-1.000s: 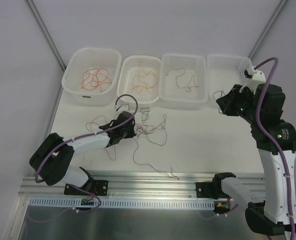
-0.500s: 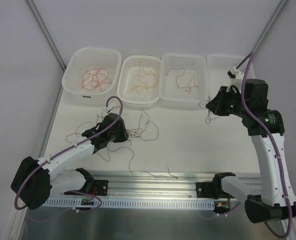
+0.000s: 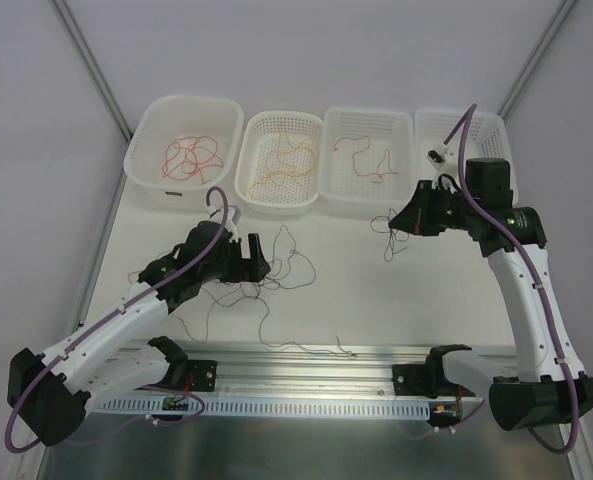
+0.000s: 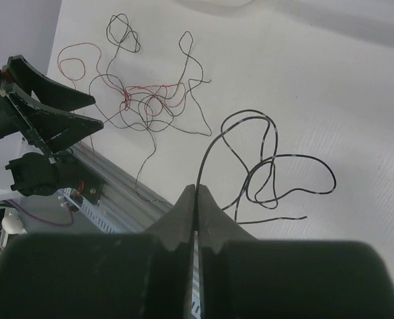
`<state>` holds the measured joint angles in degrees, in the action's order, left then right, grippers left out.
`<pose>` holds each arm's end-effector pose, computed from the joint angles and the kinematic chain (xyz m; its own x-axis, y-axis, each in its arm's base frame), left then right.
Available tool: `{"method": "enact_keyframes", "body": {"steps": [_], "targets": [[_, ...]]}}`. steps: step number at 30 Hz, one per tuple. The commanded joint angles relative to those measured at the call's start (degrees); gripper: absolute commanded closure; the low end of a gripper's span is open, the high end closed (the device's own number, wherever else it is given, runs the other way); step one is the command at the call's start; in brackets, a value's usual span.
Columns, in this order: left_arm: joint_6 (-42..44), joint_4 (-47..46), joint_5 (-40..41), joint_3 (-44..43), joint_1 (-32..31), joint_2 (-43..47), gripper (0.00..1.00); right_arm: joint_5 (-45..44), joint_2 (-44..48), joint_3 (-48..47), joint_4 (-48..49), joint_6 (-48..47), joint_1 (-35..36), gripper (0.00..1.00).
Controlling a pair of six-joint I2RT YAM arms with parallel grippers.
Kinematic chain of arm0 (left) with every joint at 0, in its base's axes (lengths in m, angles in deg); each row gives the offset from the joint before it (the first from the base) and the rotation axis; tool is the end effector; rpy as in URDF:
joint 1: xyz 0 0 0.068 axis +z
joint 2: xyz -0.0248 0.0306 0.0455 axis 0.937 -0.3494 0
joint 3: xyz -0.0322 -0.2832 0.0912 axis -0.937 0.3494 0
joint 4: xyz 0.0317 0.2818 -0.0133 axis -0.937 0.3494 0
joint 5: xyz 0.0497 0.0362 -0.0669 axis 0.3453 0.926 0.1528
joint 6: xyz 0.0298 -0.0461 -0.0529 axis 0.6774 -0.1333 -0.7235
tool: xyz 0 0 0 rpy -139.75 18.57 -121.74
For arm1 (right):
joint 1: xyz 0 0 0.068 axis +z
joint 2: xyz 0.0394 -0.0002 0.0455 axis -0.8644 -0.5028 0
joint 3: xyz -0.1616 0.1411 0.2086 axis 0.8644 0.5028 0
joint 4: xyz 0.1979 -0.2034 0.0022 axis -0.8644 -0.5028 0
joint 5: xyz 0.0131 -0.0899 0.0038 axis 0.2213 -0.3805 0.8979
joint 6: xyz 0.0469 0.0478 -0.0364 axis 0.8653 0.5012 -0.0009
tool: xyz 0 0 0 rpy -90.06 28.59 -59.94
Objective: Untangle the cables
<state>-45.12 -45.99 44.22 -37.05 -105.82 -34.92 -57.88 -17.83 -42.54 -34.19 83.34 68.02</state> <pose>0.1918 -0.1390 0.2679 -0.6715 -0.1354 -0.7285 0.2739 0.8682 -0.4138 0.2369 0.0689 0.4165 -0.5345 -0.1395 -0.8335 -0.5882 0.7696 0.2484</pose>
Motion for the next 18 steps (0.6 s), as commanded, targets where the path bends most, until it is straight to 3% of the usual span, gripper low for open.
{"method": "enact_keyframes", "body": {"steps": [1, 3, 8, 11, 14, 18], "targets": [[3.54, 4.64, -0.93, -4.79, 0.67, 0.70, 0.09, 4.99, -0.94, -1.44, 1.87, -1.44, -0.21, 0.99], [5.46, 5.60, -0.67, -6.19, 1.03, 0.78, 0.01, 7.17, -2.17, -2.41, 1.87, -1.53, -0.21, 0.99], [8.20, 6.14, -0.22, -8.22, 2.52, 1.40, 0.01, 16.75, -5.07, -3.12, 4.22, 0.40, 0.23, 0.99], [8.20, 3.51, -5.74, -9.36, 2.43, 1.05, 0.01, 16.17, -5.25, -2.41, 6.17, 0.59, 3.37, 0.99], [3.56, -3.25, -13.46, -8.93, 2.43, -0.44, 0.01, 14.23, -5.69, -2.07, 7.66, 0.58, 7.33, 0.99], [-4.96, -12.04, -16.75, -9.10, 0.15, -4.13, 0.01, 12.46, -5.34, 1.09, 14.85, 5.31, 11.56, 0.99]]}}
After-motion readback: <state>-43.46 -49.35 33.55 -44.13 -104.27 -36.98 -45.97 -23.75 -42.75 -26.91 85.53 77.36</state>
